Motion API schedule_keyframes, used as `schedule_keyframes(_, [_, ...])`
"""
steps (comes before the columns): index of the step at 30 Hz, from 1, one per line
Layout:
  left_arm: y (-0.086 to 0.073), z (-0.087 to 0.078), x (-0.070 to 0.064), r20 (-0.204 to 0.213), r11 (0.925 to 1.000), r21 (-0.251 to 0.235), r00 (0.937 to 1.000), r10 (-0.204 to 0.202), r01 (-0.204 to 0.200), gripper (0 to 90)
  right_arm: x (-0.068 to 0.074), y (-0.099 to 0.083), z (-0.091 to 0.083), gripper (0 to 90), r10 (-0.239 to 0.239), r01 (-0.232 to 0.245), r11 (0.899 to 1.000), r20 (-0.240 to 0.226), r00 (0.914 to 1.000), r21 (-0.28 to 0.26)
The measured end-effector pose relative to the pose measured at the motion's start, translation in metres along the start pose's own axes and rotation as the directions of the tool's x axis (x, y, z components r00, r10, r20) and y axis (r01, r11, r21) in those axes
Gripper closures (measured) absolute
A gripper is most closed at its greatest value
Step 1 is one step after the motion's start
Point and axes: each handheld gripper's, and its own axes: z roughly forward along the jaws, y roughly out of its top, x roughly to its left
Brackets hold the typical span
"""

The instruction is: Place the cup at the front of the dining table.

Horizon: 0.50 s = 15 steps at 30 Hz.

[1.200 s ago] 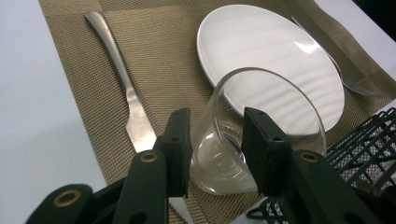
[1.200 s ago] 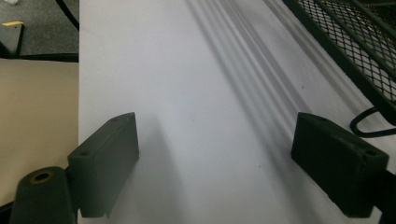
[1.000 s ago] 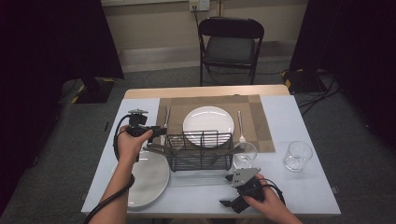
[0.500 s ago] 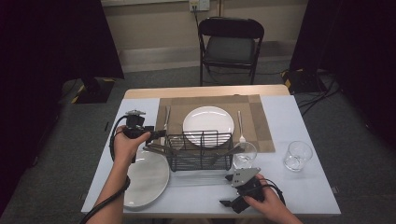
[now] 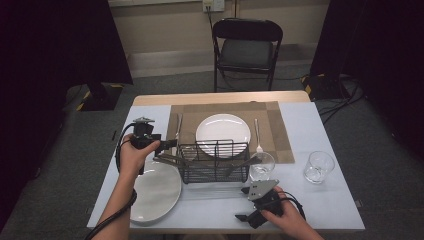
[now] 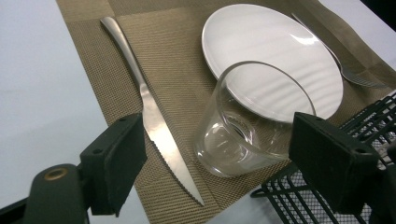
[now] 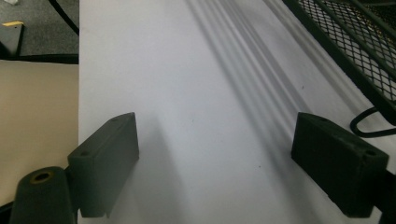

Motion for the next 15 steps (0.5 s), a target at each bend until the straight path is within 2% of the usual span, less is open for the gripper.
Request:
schedule_keyframes(3, [-0.0009,-0.0009,-0.0005,0.014,1.0000,0.004,0.9999,-0.008,0.008,18.3,-0.0001,-0.0001,0.0000,13.9,-0.001,0.001,1.000,0.000,1.0000,0.000])
schedule_keyframes(5, [-0.0013,-0.0024,-0.0016,0.007,0.9999,0.016,1.0000,-0.003,0.003,17.8,-0.0001,0.0000,0.0001,13.9,-0.001,0.001,1.000,0.000,1.0000,0.000])
schedule_keyframes(7, [-0.0021,-0.0037,-0.0023,0.022,0.9998,0.007,0.9996,-0.016,0.016,17.8,-0.0001,-0.0001,0.0001,13.9,-0.001,0.001,1.000,0.000,1.0000,-0.001])
schedule_keyframes(10, [-0.0039,-0.0058,-0.0025,0.012,0.9999,0.015,0.9999,-0.008,0.008,17.7,-0.0001,-0.0001,0.0001,13.9,-0.002,0.002,1.000,0.000,1.0000,-0.001])
schedule_keyframes(13, [-0.0061,-0.0080,-0.0011,0.028,0.9998,0.012,0.9995,-0.016,0.015,17.7,-0.0002,0.0000,0.0001,13.9,-0.002,0.002,1.000,0.000,1.0000,-0.001])
schedule_keyframes(15, [-0.0077,-0.0091,-0.0011,0.025,0.9999,0.013,0.9996,-0.010,0.010,17.7,-0.0002,0.0000,0.0001,13.9,-0.002,0.002,1.000,-0.001,1.0000,-0.001])
